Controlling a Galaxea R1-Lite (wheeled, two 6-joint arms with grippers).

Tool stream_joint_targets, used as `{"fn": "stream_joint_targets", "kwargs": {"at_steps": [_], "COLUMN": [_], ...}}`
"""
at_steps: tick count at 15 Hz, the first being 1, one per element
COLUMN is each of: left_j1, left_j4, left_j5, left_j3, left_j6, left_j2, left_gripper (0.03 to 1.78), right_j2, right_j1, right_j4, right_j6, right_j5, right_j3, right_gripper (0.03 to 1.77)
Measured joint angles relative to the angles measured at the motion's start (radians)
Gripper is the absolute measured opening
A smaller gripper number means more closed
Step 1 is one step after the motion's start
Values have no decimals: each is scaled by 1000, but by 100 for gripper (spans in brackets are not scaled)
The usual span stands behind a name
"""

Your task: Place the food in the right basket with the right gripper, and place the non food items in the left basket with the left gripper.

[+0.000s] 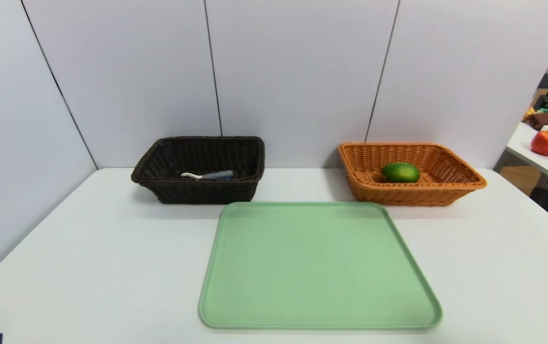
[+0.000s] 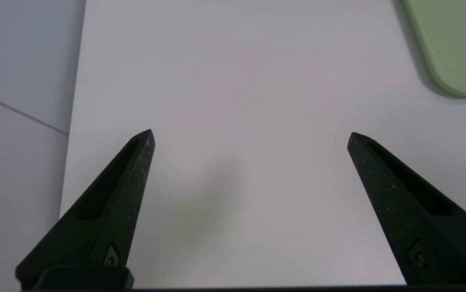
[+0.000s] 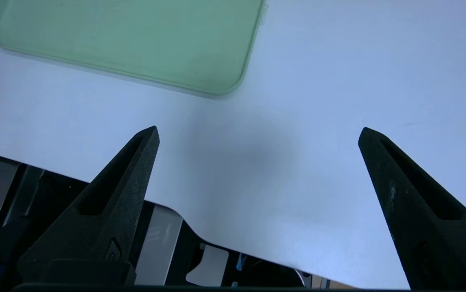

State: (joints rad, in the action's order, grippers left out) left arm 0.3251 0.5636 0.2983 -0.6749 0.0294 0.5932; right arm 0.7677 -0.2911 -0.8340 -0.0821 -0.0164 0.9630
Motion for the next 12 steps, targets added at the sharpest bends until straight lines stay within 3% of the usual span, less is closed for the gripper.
{"fn": "stream_joint_targets", "kwargs": {"at_steps": [6,7,11,12], "left_j1": [-229,-250,-306,-313], "left_j4": [-7,-7,-9,-9], "left_j5": [-12,-13,-17,-18], "left_j3": [124,137,216,236], "left_j6": [-122,-127,-131,-132], "left_j2": [-206,-231,-330,-354], "left_gripper": [169,169,169,169], "right_j2": [-190,-206,-288,-303], "right_j1": [129,143,216,225], "right_j4": [-61,-67,-96,-104], "right_j6": [5,6,7,11], "right_j5": [-67,-76,-188,-192], "right_j3": [-43,-44,-68,-71], "right_gripper": [169,169,169,169]}}
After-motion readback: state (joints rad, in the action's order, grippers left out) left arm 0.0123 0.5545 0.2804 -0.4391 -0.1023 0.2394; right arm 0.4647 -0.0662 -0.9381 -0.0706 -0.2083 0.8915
